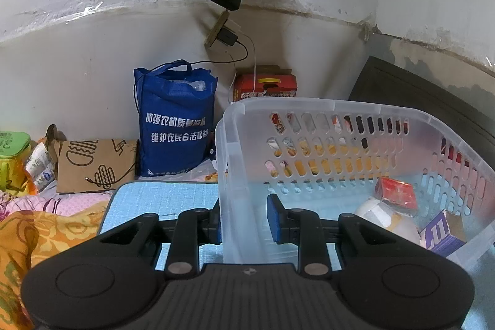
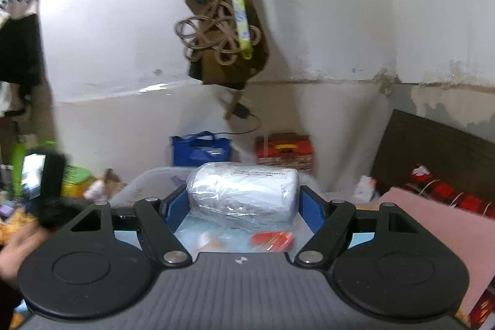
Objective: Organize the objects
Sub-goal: 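Lift the white roll with the right tool and release it into the basket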
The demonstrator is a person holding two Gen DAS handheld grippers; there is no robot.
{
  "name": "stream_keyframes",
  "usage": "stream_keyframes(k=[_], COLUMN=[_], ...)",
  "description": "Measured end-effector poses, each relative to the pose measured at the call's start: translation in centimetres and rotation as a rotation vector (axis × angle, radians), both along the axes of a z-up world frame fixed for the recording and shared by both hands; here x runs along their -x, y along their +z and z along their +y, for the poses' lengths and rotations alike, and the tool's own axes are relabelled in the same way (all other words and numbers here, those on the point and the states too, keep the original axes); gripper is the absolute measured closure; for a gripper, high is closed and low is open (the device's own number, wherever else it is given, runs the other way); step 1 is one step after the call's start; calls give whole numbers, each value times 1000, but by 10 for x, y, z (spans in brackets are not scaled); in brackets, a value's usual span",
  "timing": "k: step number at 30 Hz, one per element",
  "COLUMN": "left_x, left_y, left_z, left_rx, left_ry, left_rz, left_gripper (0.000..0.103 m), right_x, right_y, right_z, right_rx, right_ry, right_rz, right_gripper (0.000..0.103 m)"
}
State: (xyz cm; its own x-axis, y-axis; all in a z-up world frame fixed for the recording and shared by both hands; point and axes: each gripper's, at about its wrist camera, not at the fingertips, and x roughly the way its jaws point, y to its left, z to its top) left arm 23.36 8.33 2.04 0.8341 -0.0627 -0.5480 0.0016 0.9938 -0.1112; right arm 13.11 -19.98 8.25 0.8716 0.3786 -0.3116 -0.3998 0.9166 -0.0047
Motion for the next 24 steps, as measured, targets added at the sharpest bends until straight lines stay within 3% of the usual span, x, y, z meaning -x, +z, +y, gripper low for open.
stream_keyframes(k=[9,12,13,16,19,24], left_x=[-1,-2,-2,-2,-2,-2], left_y=[0,0,-1,-1,-1,-2], left_z=[2,3,3,4,3,4], left_rx=[9,12,13,8,6,9], left_ry=[0,-3,-3,-1,0,-1], left_rz=[0,-1,-2,-1,0,-1], left_gripper=[72,72,72,71,71,71], right_x=[-81,-89,-86,-67,-43,18], right_y=[-20,-28,-28,-27,-26,-50], right_z=[28,29,26,13,-1,-14], right_rx=[71,86,78,29,-19,-83], right_ry=[-13,-27,-39,-47,-26,38], right_rz=[122,150,143,90,100,75], right_gripper=[25,5,0,0,0,0])
